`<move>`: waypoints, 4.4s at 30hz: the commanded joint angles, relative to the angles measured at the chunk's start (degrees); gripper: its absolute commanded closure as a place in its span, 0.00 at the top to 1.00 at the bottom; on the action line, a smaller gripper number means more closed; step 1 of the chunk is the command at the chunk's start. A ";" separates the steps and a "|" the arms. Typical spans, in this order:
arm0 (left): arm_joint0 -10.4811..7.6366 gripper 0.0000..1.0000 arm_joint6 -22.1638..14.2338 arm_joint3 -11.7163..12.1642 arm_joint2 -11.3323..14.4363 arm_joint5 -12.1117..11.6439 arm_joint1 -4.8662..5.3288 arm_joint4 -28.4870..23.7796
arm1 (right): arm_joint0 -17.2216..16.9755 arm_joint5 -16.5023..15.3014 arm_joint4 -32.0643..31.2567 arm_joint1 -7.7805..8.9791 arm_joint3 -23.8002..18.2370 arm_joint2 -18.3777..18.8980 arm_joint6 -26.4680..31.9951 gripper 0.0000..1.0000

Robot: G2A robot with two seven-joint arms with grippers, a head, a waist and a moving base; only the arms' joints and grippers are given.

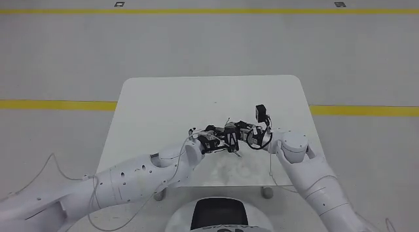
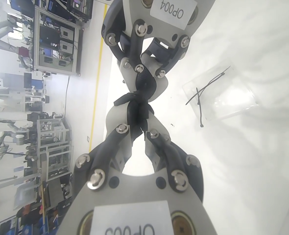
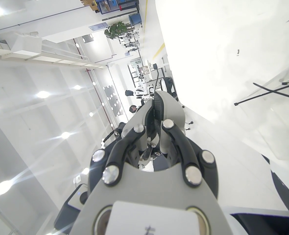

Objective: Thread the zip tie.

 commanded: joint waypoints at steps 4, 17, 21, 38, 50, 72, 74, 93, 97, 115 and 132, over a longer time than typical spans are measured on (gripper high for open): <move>-0.02 0.00 -0.44 -0.04 0.00 0.80 0.30 0.00 | -0.24 -0.67 -0.11 0.18 -0.29 0.05 -0.09 1.00; 4.02 0.00 -1.00 -1.44 -5.32 4.30 2.91 -8.56 | -2.01 -5.32 -4.50 1.08 -3.32 0.92 -1.66 1.00; 6.20 0.00 2.41 -1.05 -8.59 3.79 3.73 -15.58 | -2.23 -6.84 -6.11 1.22 -4.16 0.61 -2.27 1.00; 9.67 0.00 6.80 1.42 -16.97 -0.09 4.52 -37.04 | -3.26 -15.68 -9.94 2.10 -4.45 2.77 -1.19 1.00; 14.85 0.00 12.65 5.81 -24.77 -12.89 5.14 -65.86 | 0.93 -28.16 -3.81 2.97 6.28 3.33 17.31 1.00; 18.01 0.00 4.92 13.88 -27.94 -21.46 3.75 -99.80 | 2.88 -28.16 7.19 2.75 11.07 6.00 31.95 1.00; 18.05 0.00 3.16 14.02 -28.20 -21.46 3.54 -102.84 | 3.16 -28.16 8.34 2.50 11.84 6.62 34.74 1.00; 20.99 0.00 -4.99 14.18 -32.90 -21.46 0.95 -116.70 | 3.50 -28.16 6.22 0.60 12.91 8.09 37.51 1.00; 21.31 0.00 -4.67 14.24 -32.79 -20.81 0.87 -117.70 | 3.50 -28.16 6.22 0.60 12.91 8.09 37.51 1.00; 22.99 0.00 -17.32 21.85 -32.39 -17.37 -1.21 -139.62 | 5.02 -28.16 7.77 0.89 14.45 6.34 37.51 1.00; 23.88 0.00 -21.21 23.06 -32.55 -16.09 -2.31 -146.69 | 5.11 -28.07 12.02 1.36 15.57 5.14 37.51 0.69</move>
